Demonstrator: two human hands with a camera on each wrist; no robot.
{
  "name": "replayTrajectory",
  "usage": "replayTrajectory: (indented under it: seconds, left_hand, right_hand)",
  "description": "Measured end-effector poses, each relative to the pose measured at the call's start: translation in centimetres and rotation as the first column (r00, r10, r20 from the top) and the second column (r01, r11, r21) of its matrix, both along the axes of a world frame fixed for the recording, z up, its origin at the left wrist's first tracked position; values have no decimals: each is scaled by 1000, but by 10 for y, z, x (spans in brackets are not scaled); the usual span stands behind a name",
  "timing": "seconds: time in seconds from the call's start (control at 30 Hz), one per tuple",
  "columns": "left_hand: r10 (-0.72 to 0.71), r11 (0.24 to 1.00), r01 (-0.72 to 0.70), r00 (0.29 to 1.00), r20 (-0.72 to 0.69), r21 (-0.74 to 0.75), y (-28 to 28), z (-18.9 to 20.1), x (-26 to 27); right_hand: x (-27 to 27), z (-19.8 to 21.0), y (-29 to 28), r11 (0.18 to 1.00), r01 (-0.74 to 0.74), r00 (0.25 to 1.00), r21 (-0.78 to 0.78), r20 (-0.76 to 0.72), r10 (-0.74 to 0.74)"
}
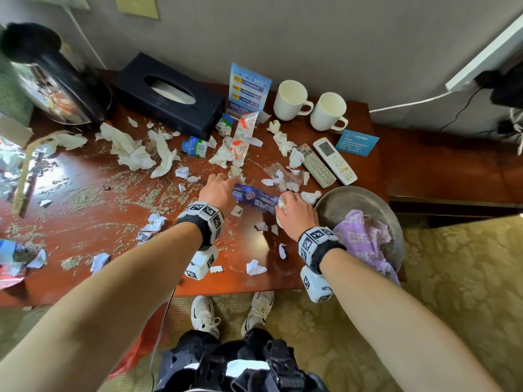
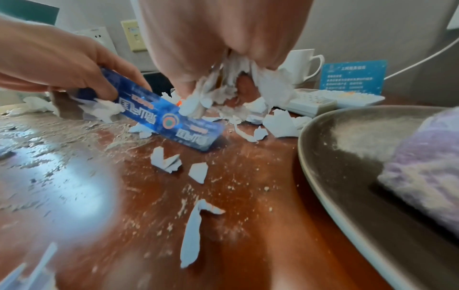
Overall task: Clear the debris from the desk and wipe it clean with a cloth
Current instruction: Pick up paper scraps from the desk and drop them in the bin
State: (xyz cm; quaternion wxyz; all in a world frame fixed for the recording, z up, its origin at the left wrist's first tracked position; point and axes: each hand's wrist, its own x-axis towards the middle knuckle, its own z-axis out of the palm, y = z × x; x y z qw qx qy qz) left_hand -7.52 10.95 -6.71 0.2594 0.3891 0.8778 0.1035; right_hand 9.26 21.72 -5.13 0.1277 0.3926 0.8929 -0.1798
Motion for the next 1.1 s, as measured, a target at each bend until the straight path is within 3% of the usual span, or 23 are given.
replayTrajectory:
  seconds: [0.27,0.7,0.93,1.1]
  left_hand:
    - [-19,994,28,996,-87,102,-3,19,-27]
    - [12,987,5,995,-100,163,48,25,-53]
    - [26,997,-21,998,-65,79,79,4,-49]
    - [-16,1000,14,987,-162,-14,87,-13,-50]
  right_hand:
    - [-19,17,12,997,67,998,36,-12,-66]
    - [-58,10,66,998,-6,999,56,-47,8]
    - [-61,-18,98,993,-92,995,80,-22,94]
    - [-64,-39,102,983,-132,990,127,-39,138]
